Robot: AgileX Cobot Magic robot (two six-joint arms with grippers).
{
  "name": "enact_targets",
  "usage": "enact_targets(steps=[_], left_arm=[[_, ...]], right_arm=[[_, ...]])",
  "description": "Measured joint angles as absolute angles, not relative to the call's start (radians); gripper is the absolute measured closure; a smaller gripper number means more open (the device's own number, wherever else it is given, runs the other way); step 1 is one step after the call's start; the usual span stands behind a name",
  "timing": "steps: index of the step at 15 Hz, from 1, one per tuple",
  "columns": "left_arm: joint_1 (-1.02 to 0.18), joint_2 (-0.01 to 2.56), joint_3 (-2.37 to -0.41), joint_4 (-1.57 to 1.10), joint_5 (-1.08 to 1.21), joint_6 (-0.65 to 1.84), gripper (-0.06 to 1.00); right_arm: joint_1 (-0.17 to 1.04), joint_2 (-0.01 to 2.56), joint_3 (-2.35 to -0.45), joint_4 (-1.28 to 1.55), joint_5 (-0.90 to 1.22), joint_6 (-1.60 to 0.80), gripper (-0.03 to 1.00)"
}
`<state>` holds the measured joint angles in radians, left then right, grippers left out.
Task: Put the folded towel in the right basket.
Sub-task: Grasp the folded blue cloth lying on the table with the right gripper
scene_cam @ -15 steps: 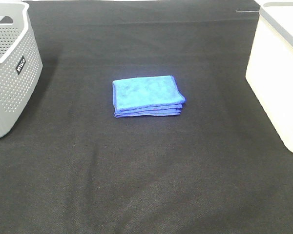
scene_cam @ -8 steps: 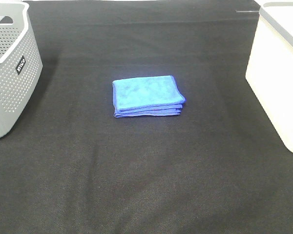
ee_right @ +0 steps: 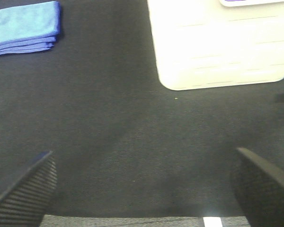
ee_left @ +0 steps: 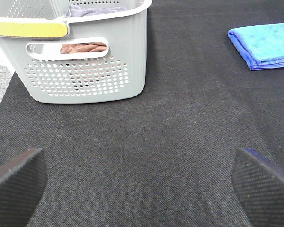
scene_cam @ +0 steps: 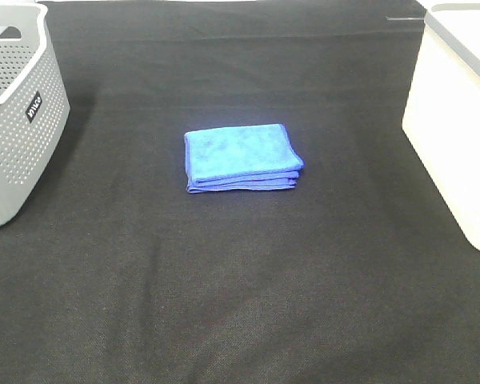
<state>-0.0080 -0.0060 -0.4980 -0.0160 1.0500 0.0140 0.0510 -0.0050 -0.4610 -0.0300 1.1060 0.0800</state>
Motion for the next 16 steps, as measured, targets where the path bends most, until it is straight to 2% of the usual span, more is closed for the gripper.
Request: enact_targets(steps=[3, 5, 10, 13, 14, 16], left_arm=[[-0.008, -0.006, -0.498, -0.016, 1.05, 0.014, -0.04], [-0.008, -0.006, -0.498, -0.016, 1.05, 0.014, -0.04], [-0.008, -0.006, -0.498, -0.016, 1.05, 0.014, -0.04], [-0.008, -0.006, -0.498, -0.016, 1.05, 0.014, -0.04], [-0.008, -0.006, -0.498, -0.016, 1.05, 0.014, -0.04], [-0.008, -0.006, -0.498, -0.016, 1.05, 0.014, -0.04]], right_arm=[[0.051, -0.001, -0.467, -0.024, 1.094, 0.028, 0.0], [0.051, 0.226, -0.6, -0.011, 1.078, -0.007, 0.0], [0.051, 0.901, -1.109, 0.132, 1.156, -0.02, 0.0], [0.051, 1.229, -1.286, 0.381, 1.145, -0.158, 0.01], [0.051, 1.229, -1.286, 0.381, 1.145, -0.158, 0.01], [0.095, 1.417, -1.396, 0.485, 1.092, -0.204, 0.01]])
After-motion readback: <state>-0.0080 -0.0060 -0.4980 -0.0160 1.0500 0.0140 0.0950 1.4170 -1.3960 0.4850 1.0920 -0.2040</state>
